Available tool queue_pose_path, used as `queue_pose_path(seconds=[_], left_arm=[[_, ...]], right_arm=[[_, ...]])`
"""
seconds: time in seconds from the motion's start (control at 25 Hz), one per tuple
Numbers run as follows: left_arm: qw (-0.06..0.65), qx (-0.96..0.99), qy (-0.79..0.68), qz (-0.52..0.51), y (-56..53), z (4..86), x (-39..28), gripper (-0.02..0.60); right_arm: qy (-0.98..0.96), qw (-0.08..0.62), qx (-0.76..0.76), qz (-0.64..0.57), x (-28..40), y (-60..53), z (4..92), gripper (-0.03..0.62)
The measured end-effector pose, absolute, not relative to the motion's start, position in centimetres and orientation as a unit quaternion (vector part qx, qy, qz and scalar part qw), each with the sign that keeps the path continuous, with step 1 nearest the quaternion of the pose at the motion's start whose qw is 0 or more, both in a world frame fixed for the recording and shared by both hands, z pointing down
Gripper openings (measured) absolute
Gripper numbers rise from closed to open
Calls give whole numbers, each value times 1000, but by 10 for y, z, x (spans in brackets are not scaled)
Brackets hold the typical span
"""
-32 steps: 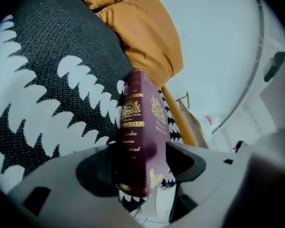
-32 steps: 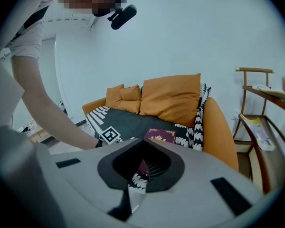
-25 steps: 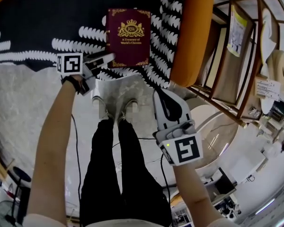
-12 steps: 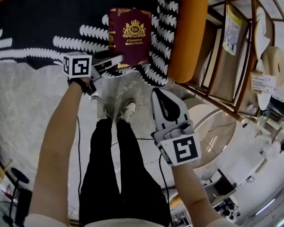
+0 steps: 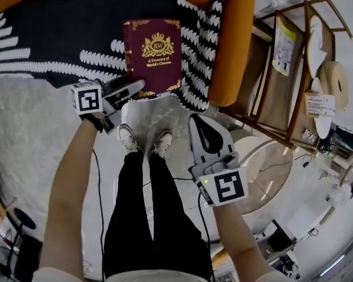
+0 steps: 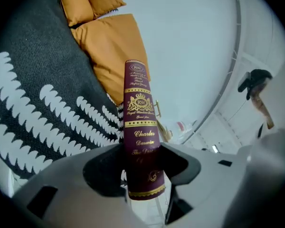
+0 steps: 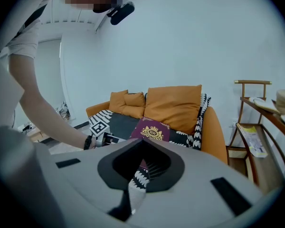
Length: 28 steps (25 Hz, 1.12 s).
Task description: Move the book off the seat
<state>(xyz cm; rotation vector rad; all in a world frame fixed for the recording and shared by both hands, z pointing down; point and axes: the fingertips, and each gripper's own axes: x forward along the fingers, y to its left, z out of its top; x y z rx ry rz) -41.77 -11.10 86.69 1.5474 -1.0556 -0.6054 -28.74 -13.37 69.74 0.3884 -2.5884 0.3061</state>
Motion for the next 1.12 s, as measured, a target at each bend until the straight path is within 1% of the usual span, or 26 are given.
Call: queue_pose_path(seconds=[0.28, 0.48, 0.64, 0.76, 0.88, 1.0, 1.12], left_arm=[[521, 651, -467, -296, -69, 798, -431, 230], [497, 657, -476, -308, -39, 737, -443, 230], [489, 666, -485, -287, -25, 689, -441, 230], [494, 653, -487, -305, -19, 650, -441, 230], [483, 649, -491, -324, -15, 607, -450, 230], [466, 660, -490, -326, -13, 565, -452, 230], [457, 668, -487, -328, -14, 542, -456, 230]], right_arm=[[-954, 242, 140, 106, -291, -125, 661, 21], [-959, 232, 132, 91, -298, -108, 613, 21], [-956, 236, 146, 93, -280, -108, 563, 21], [-957, 218, 171, 90, -272, -109, 519, 21], [-958, 201, 186, 85, -272, -100, 480, 21], [-956, 205, 191, 89, -270, -83, 459, 21], [-952, 212, 204, 85, -259, -74, 452, 21]])
